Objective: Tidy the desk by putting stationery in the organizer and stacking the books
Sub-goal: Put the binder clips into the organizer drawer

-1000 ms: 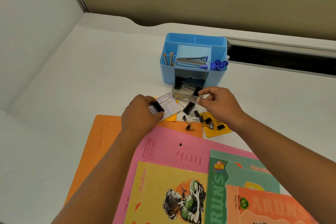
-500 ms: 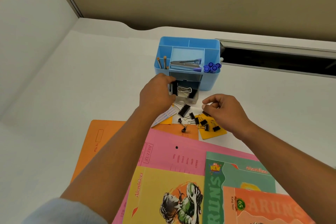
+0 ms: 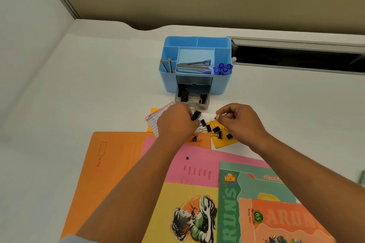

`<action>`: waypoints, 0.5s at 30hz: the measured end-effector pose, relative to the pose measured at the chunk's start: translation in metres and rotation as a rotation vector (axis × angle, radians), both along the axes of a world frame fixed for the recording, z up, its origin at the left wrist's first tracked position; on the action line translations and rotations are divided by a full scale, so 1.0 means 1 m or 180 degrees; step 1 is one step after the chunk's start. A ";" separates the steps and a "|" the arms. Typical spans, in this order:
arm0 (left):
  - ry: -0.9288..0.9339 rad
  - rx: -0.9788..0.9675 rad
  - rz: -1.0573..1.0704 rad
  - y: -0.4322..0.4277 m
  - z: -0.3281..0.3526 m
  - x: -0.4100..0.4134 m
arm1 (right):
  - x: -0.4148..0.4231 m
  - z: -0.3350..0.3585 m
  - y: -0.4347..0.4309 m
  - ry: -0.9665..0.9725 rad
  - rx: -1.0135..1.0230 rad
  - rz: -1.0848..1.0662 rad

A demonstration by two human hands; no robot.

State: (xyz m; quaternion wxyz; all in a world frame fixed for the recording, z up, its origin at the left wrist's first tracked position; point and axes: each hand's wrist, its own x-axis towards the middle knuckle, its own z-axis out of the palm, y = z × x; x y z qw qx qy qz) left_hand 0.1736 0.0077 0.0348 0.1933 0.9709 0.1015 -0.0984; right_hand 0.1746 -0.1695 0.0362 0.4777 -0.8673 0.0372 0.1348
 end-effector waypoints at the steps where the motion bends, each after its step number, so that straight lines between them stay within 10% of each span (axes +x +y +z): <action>1: 0.0015 0.0053 -0.0008 -0.003 -0.001 0.000 | 0.000 0.000 0.000 -0.0001 0.0009 0.0009; 15: -0.0185 -0.0063 0.0210 -0.005 0.031 -0.010 | -0.001 -0.007 -0.003 -0.0046 -0.0019 -0.0029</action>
